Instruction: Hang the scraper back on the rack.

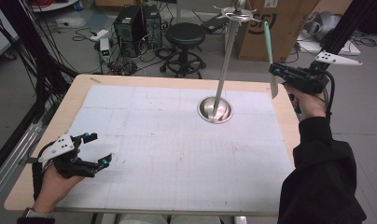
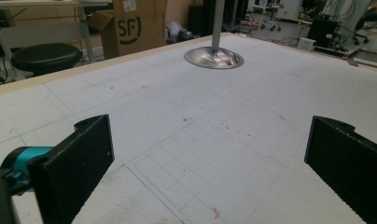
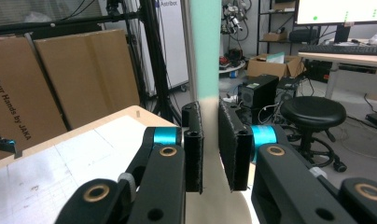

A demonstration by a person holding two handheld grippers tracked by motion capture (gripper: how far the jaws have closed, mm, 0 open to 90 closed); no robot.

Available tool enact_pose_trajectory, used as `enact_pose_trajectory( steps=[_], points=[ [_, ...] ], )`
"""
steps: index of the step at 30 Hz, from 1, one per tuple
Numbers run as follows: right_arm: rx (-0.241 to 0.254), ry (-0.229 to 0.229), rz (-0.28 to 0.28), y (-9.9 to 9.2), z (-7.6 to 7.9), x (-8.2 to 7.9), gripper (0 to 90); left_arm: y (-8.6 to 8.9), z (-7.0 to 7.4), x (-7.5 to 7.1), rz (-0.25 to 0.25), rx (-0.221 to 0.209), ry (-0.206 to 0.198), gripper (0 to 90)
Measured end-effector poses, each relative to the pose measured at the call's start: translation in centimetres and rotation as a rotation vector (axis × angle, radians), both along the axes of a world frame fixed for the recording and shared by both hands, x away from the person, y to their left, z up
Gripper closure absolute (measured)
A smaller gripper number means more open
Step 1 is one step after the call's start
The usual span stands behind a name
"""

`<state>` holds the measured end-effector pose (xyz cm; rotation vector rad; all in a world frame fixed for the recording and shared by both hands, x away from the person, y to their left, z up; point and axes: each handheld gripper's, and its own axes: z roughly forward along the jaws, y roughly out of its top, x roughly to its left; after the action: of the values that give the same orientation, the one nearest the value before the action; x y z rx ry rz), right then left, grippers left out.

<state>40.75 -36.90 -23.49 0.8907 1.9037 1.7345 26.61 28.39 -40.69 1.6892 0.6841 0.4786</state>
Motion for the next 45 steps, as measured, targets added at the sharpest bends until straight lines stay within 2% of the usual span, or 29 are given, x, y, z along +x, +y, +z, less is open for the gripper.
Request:
enact_pose_trajectory(
  steps=[7, 10, 15, 26, 39, 45],
  points=[
    [0.001, -0.003, 0.007, 0.3, 0.0, 0.5, 80.9, 0.2, -0.1, -0.2, 0.013, 0.002, 0.001, 1.8],
    [0.017, -0.007, 0.000, 0.3, 0.1, 0.6, 80.9, 0.2, -0.2, -0.2, 0.017, 0.027, 0.001, 1.8],
    [-0.005, -0.007, 0.003, 0.8, 0.3, 0.9, 80.9, 0.3, -0.3, -0.2, 0.019, 0.019, 0.003, 1.8],
    [-0.010, 0.005, 0.003, 1.3, 0.2, 1.1, 80.9, 0.4, -0.3, -0.2, 0.023, 0.019, 0.004, 1.8],
    [-0.016, 0.018, 0.001, 2.5, -0.7, 2.0, 80.7, 0.3, -0.3, -0.2, 0.025, 0.018, 0.005, 1.8],
    [-0.021, 0.023, -0.029, 3.8, -1.2, 2.4, 80.5, 0.1, -0.5, 0.0, 0.023, 0.021, 0.016, 1.8]
  ],
)
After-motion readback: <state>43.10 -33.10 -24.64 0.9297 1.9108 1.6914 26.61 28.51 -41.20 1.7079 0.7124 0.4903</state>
